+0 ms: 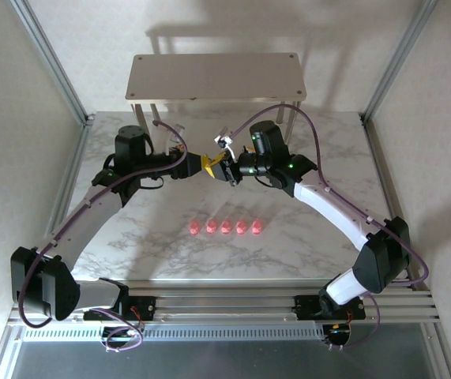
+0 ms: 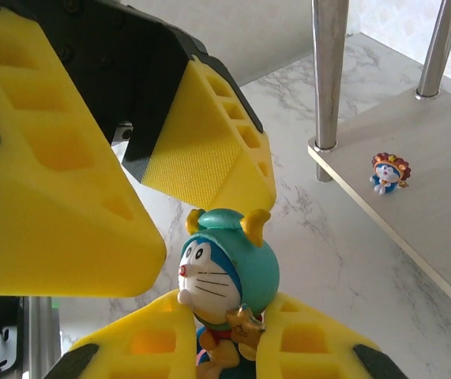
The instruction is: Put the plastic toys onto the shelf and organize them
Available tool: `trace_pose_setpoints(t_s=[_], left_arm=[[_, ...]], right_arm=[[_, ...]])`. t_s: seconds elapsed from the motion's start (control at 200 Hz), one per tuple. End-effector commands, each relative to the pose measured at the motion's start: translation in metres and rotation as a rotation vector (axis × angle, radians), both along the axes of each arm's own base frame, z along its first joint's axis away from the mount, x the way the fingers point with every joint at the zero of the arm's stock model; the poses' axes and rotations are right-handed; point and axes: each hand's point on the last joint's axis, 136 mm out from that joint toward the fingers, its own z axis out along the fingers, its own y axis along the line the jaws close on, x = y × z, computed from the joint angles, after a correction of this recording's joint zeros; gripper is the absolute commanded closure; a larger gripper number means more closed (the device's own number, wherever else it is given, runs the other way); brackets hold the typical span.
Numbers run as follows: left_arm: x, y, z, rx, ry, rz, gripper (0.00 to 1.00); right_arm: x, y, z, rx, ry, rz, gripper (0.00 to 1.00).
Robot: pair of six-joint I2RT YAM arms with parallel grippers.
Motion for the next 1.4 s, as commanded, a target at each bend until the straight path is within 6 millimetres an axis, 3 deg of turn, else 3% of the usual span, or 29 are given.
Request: trace_pose_setpoints(t_s=[0.0,0.15,0.496,0.731,0.826,0.986,1.106,1.221,1.397], left_arm=[[-0.007,-0.006,0.006,-0.008,-0.018,-0.044,0.43],[-0.006,-0.007,0.004,-0.006,-0.017,-0.051,0.51],[-0.009,-0.009,0.004,-0.01,-0.022,-0.068,0.55],[-0.013,-0.011,0.005,-0.007,-0.03,-0.088,0.64],[-0.015,-0.012,0.005,-0.008,-0.039,-0.091,0.74],[-0.013,-0.01,0.011,-0.008,-0.07,-0.068,0.76],[-0.01,-0.007,0.014,0.004,-0.094,-0.04,0.78],[-0.006,-0.006,0.014,0.019,-0.107,-0.029,0.78],[-0.001,-0.007,0.017,0.056,-0.131,-0.036,0.78]], right_arm=[[0.0,0.011,0.021,0.056,-0.039,0.029,0.97],[-0.001,0.015,0.026,0.079,-0.035,0.043,0.97],[-0.005,0.022,0.03,0.101,-0.026,0.075,0.97],[-0.005,0.026,0.036,0.121,-0.034,0.081,0.97],[-0.004,0.028,0.038,0.126,-0.035,0.086,0.97],[-0.002,0.031,0.038,0.126,-0.033,0.086,0.95],[-0.001,0.032,0.039,0.126,-0.036,0.079,0.86],[-0.002,0.032,0.041,0.128,-0.036,0.083,0.71],[-0.004,0.03,0.041,0.112,-0.017,0.087,0.37]])
